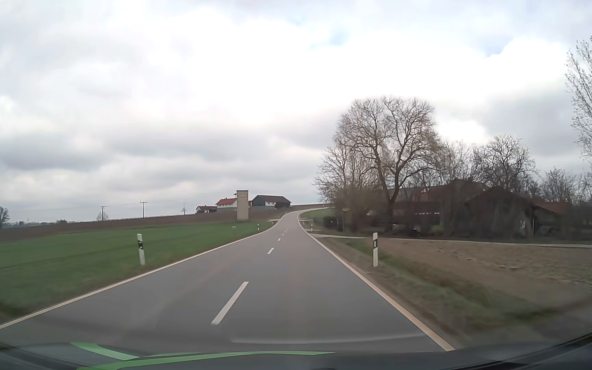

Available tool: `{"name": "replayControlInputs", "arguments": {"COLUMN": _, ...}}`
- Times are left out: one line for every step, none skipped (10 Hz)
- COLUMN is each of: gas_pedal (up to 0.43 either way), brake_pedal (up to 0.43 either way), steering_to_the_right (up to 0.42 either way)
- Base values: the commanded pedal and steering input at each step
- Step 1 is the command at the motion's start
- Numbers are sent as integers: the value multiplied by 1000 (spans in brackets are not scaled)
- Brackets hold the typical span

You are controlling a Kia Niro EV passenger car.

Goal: Follow the waypoints while adhering to traffic rules and regulations

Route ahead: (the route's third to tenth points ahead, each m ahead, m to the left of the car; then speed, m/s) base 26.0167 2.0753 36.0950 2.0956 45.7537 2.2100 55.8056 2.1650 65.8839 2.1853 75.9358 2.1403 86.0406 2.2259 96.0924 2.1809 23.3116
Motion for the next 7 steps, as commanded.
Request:
{"name": "replayControlInputs", "arguments": {"gas_pedal": 287, "brake_pedal": 0, "steering_to_the_right": 0}}
{"name": "replayControlInputs", "arguments": {"gas_pedal": 287, "brake_pedal": 0, "steering_to_the_right": 0}}
{"name": "replayControlInputs", "arguments": {"gas_pedal": 287, "brake_pedal": 0, "steering_to_the_right": 0}}
{"name": "replayControlInputs", "arguments": {"gas_pedal": 287, "brake_pedal": 0, "steering_to_the_right": 0}}
{"name": "replayControlInputs", "arguments": {"gas_pedal": 287, "brake_pedal": 0, "steering_to_the_right": 0}}
{"name": "replayControlInputs", "arguments": {"gas_pedal": 299, "brake_pedal": 0, "steering_to_the_right": 0}}
{"name": "replayControlInputs", "arguments": {"gas_pedal": 299, "brake_pedal": 0, "steering_to_the_right": 0}}
